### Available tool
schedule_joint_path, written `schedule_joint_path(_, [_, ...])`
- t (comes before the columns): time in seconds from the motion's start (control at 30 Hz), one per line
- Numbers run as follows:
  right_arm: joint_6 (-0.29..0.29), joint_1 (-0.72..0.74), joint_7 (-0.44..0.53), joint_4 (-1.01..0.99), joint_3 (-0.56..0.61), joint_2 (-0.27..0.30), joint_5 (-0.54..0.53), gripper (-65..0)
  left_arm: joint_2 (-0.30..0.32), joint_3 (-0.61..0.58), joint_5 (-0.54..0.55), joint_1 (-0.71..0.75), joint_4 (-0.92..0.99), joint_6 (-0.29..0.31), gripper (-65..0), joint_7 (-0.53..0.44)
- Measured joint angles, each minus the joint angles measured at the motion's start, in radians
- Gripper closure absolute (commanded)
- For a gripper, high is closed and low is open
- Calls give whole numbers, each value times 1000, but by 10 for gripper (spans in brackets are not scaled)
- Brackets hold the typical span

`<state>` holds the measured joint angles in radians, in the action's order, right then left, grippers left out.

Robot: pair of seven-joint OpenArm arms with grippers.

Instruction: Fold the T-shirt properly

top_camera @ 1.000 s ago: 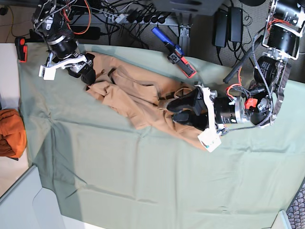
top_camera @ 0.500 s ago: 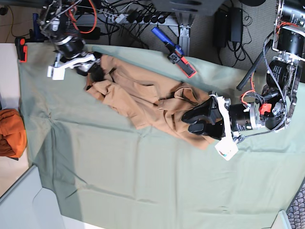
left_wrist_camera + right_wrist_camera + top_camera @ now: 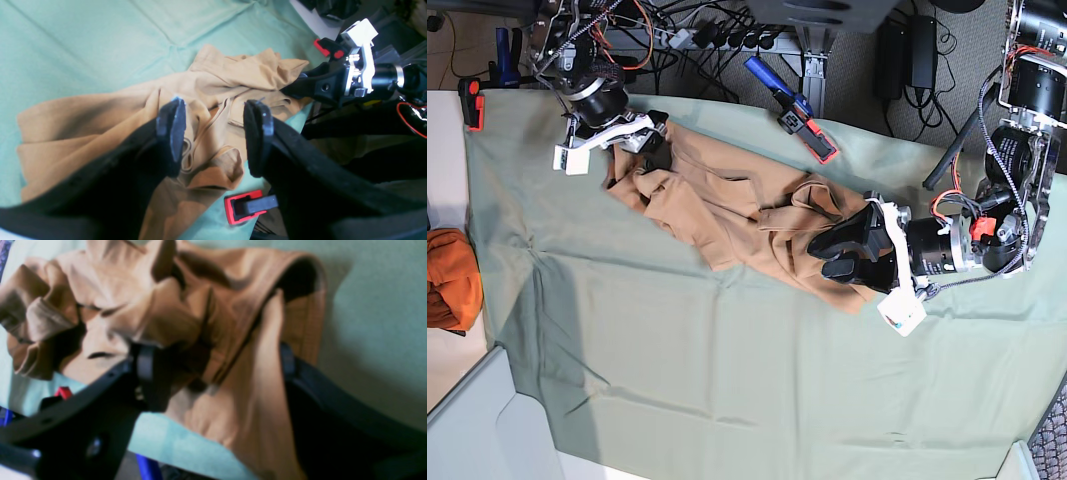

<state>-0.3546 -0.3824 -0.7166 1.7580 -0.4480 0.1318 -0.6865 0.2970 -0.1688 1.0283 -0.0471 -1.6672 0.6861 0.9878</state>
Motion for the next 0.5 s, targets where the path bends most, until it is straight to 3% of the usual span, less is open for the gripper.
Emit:
schedule_joint_path(0.23, [0,0,-10,-1,-110,1,-9,-397,0,0,-10,0,0,0,-316,0])
schedule_joint_path(0.5, [0,15,12,-68,-114,-1,-43,-397,0,0,-10,0,0,0,-316,0])
